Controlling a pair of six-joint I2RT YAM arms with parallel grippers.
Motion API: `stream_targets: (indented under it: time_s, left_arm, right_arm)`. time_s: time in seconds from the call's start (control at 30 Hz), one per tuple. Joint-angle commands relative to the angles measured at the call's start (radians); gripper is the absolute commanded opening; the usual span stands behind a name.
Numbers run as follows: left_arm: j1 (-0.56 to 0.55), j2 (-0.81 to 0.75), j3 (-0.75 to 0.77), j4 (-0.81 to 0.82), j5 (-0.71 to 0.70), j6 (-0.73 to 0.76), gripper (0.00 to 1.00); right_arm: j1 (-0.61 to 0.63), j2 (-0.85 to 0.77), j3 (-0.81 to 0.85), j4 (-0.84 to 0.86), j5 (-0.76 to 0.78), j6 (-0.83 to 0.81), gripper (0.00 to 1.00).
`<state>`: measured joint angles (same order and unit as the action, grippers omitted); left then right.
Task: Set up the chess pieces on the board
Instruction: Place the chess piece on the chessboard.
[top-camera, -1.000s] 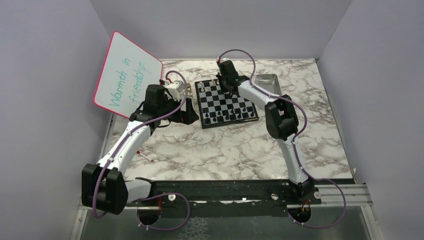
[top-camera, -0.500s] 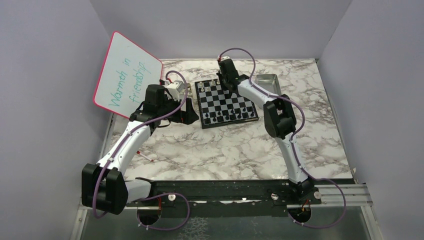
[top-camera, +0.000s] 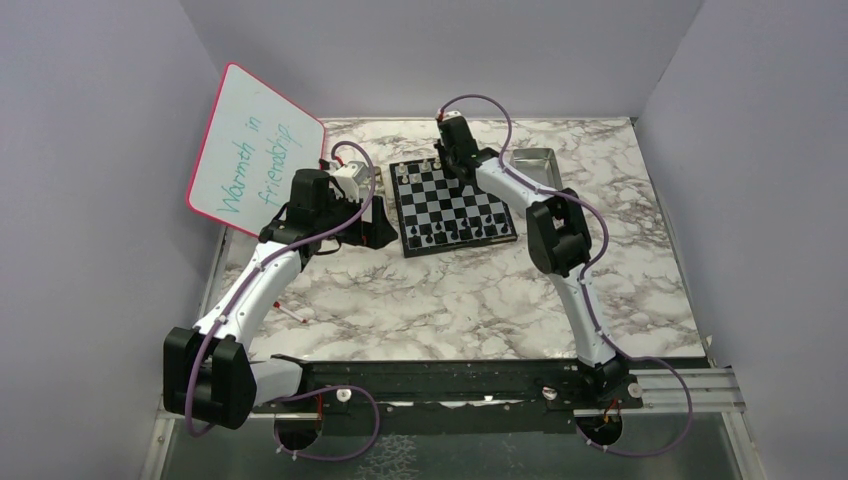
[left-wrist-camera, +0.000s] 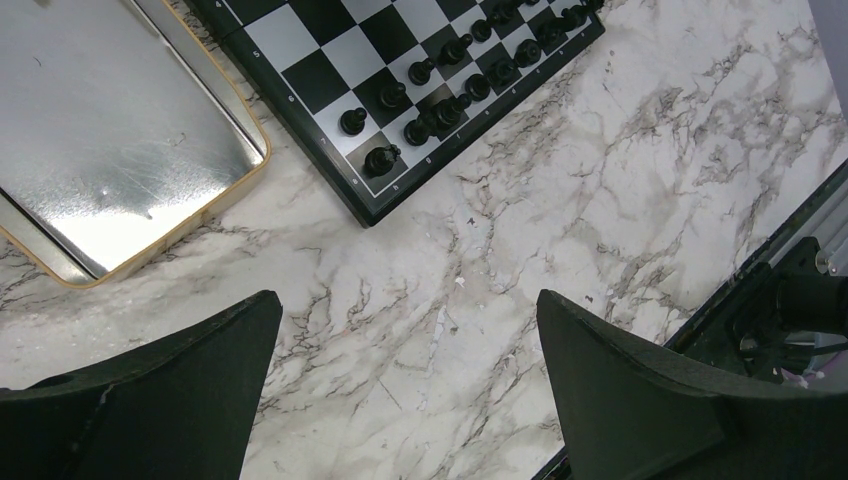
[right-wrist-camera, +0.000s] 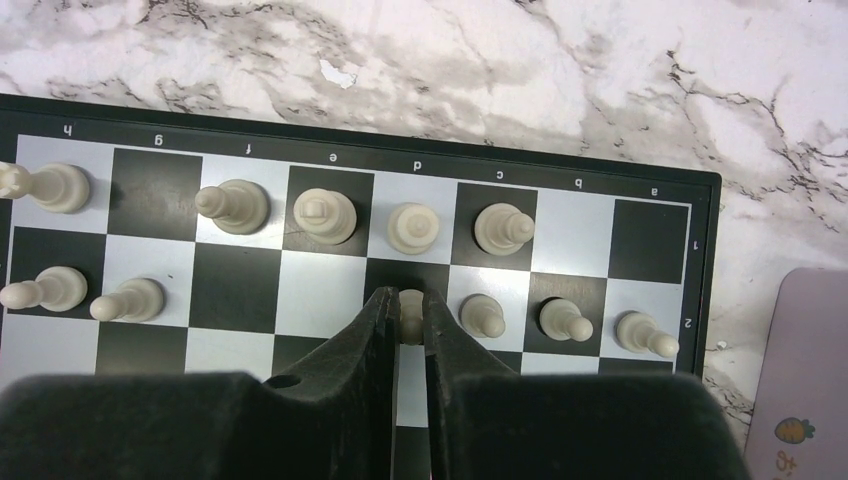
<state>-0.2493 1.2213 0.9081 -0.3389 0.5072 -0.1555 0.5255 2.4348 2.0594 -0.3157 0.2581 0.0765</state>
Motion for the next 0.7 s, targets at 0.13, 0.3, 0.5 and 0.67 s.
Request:
stream_targets:
  time_s: [0.13, 0.3, 0.5, 0.67]
  left_arm:
    - [-0.002, -0.023, -0.004, 0.005, -0.007, 0.014, 0.99]
    - [-0.002, -0.024, -0.003, 0.005, -0.008, 0.014, 0.99]
    - [-0.002, -0.024, -0.005, 0.005, -0.006, 0.014, 0.99]
    - [-0.002, -0.025, -0.005, 0.005, -0.006, 0.014, 0.99]
  right_arm:
    - [-0.007, 0.038, 0.047, -0.015, 0.008, -0.007, 0.18]
    - [-0.007, 0.031, 0.043, -0.024, -0.009, 0.005, 0.18]
    - [-0.007, 0.024, 0.038, -0.032, -0.020, 0.017, 0.18]
    - [-0.007, 0.021, 0.044, -0.042, -0.025, 0.024, 0.18]
